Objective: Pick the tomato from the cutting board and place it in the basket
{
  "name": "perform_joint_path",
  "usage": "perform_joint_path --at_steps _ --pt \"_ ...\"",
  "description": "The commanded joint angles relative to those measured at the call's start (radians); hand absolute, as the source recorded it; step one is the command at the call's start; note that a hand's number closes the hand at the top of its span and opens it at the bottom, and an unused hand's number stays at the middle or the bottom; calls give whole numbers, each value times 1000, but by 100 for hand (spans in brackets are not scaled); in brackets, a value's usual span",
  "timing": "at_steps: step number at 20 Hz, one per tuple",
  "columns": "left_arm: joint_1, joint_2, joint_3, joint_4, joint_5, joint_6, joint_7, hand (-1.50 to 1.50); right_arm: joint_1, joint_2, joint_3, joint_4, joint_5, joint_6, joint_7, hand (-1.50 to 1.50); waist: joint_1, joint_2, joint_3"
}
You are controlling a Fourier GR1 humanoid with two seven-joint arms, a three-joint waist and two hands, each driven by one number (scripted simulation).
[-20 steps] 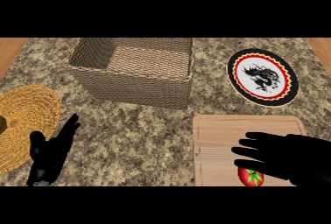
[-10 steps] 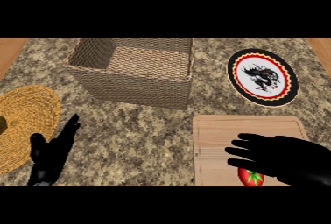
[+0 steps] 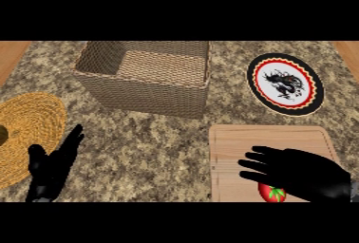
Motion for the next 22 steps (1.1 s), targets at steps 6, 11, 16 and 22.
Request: perform_joint_path --at_steps 6,11,16,22 --pt "-9 -37 9 112 -2 10 53 0 25 36 30 55 87 -34 -21 -150 -8 12 -16" --pt "4 -22 20 88 0 -8 71 0 41 56 24 69 110 -65 -39 -150 -11 11 -15" --pt "-8 -55 -6 136 -34 4 50 0 24 98 34 122 141 -78 -41 -150 -11 12 -16" --pt "11 -54 2 96 -35 2 64 0 14 120 72 141 226 -204 -115 150 -5 12 -15"
